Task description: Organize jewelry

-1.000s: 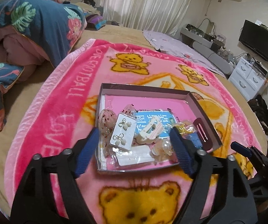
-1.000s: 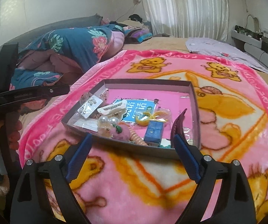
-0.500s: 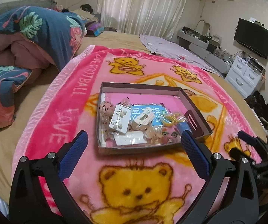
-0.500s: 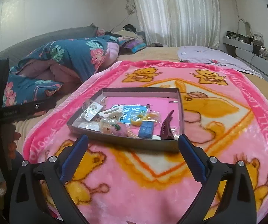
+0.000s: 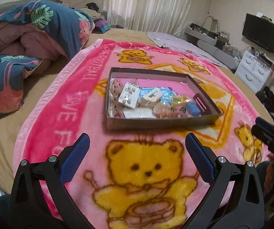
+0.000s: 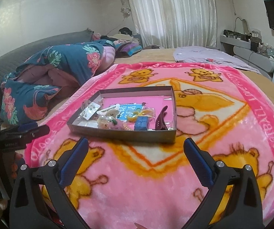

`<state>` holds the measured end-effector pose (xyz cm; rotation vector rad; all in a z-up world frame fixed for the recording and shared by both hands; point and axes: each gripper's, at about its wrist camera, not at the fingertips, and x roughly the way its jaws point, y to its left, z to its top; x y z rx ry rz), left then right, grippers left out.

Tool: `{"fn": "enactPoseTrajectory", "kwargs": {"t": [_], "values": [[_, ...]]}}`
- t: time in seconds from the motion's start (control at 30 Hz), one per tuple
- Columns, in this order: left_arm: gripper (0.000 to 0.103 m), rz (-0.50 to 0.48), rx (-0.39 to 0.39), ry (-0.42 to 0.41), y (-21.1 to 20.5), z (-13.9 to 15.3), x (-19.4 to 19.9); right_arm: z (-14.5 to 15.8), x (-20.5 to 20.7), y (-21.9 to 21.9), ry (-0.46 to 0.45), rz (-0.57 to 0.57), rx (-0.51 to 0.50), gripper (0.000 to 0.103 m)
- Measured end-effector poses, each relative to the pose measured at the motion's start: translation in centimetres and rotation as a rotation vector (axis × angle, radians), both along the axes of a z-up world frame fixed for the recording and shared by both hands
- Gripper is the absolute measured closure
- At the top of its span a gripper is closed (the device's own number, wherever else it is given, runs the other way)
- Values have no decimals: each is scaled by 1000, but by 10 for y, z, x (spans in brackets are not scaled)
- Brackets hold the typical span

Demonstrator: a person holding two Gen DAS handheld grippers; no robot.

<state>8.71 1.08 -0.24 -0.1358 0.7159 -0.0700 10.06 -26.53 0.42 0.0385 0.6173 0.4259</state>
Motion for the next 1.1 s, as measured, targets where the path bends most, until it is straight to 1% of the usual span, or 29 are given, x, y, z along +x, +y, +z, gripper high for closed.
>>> {"fn": "enactPoseTrajectory", "kwargs": {"t": [0.2, 0.33, 0.67, 1.1], "values": [[9, -12, 16, -3, -6, -9, -11, -4, -13, 1, -4, -8, 7, 4], [9, 0, 10, -4, -5, -12, -12, -10, -20, 4, -24, -18, -13, 4], [9, -13, 18, -2, -13, -14, -12, -21, -14, 10, -4, -3, -37, 4], [9, -3, 17, 3, -12, -14, -12, -23, -13, 10, 5, -3, -37, 4]]}}
